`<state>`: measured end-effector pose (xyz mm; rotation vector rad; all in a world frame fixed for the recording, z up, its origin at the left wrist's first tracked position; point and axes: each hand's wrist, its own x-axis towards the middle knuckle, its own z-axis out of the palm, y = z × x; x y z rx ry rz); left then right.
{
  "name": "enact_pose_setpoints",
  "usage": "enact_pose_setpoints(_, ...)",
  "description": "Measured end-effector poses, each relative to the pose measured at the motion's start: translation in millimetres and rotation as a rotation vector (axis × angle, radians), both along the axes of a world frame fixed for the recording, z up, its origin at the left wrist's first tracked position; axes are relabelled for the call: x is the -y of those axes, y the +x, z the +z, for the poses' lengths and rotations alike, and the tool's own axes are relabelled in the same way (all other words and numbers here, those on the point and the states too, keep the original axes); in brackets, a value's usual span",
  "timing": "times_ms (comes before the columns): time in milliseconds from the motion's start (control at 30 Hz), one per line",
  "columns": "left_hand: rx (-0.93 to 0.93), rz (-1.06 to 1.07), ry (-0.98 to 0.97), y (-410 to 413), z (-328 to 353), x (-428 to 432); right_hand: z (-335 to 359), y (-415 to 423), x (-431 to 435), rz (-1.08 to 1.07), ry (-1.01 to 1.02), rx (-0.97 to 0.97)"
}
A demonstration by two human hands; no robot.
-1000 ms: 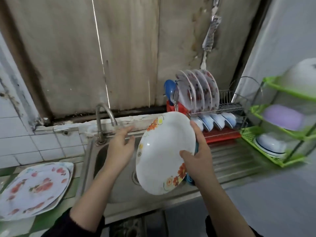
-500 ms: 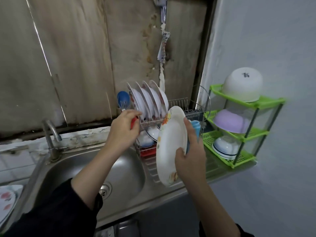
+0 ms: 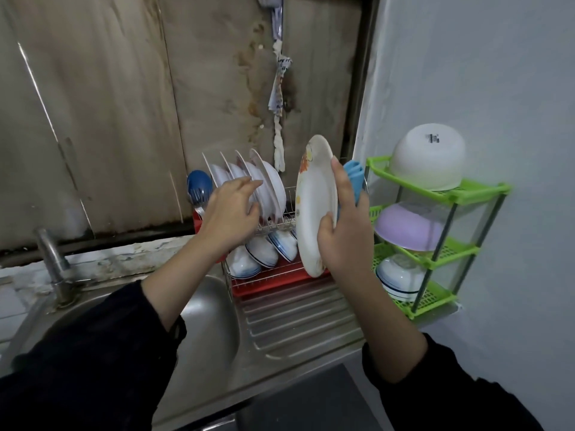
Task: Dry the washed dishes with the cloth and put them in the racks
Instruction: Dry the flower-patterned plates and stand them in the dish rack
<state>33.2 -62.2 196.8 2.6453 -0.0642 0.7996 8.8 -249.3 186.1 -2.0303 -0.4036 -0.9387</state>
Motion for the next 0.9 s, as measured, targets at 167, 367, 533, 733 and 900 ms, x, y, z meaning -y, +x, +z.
enact_pose_setpoints(167, -0.030, -0.031, -0.196, 29, 14, 0, 11, 47, -3, -0.017, -0.048, -0.019)
enact_pose_setpoints(367, 0.003, -0.020, -0.110, 80, 26, -11, 14, 101, -11, -0.019, -0.064, -0.016)
enact_pose_setpoints(533, -0.021, 0.058, -0.021, 115, 24, -16, 17, 143, -16, 0.043, -0.040, 0.025)
enact_pose_setpoints(733, -0.074, 0.214, 0.095, 135, 13, -15, 11, 186, -24, 0.070, -0.058, 0.047)
enact_pose_setpoints(900, -0.033, 0.277, 0.209, 143, -7, -22, 1, 212, -34, 0.116, -0.036, -0.016)
